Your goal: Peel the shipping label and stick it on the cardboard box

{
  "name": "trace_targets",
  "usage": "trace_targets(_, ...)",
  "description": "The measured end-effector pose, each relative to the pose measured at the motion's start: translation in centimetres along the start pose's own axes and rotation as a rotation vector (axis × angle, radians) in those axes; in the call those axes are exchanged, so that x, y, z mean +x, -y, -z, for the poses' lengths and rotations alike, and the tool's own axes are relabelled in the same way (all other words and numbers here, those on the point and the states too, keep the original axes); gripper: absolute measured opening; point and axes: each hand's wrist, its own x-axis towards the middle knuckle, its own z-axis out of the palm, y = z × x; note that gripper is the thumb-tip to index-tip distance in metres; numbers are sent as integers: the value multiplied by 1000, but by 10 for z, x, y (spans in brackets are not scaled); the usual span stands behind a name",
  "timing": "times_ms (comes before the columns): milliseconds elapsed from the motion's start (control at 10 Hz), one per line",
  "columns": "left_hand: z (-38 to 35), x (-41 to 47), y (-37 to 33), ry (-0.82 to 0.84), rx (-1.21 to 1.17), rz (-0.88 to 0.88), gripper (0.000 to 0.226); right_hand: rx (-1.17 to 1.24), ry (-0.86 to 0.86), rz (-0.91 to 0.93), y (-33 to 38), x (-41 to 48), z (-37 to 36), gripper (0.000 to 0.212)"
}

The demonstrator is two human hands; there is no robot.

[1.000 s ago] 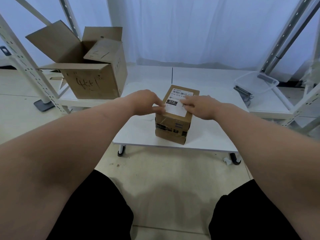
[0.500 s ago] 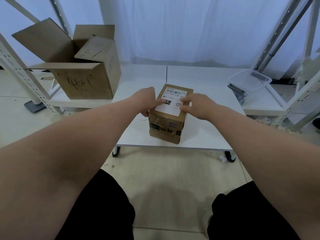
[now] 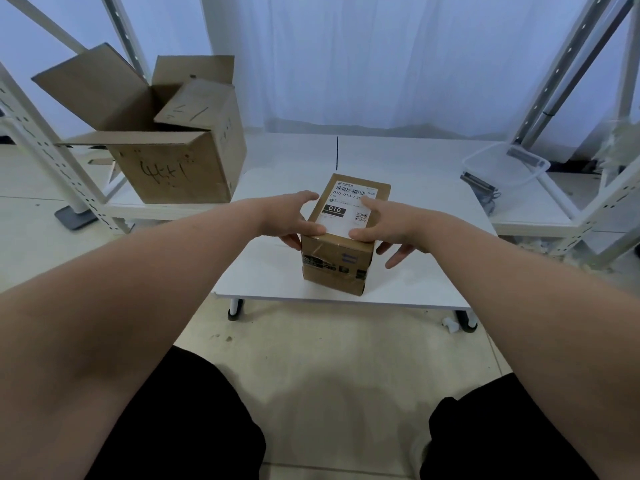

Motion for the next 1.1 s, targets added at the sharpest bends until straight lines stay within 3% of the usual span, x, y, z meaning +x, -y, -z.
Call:
trace_targets(200,-19,9,-11,-140,-28,-94,63,61,-165,12,0,17,0,55)
trace_targets(300,-21,19,-15,-200,15,-102,55,-63,-219,18,-3,26,3,51)
trace_targets(500,-20,30,-24,-203,63,-98,57,-282,-222,47,-3,35,8,52)
trace_targets(900,-21,52,-29,-225,318,-46,59,-108,-189,-67,-7,43,10,69)
trace_targets(1000,-25,47,-27,-282,317,-74,55,-144,-252,-56,-13,45,3,67)
trace_targets(1100,-17,40,-27,-415,277,-67,53,-291,-512,-1,-16,42,7,55)
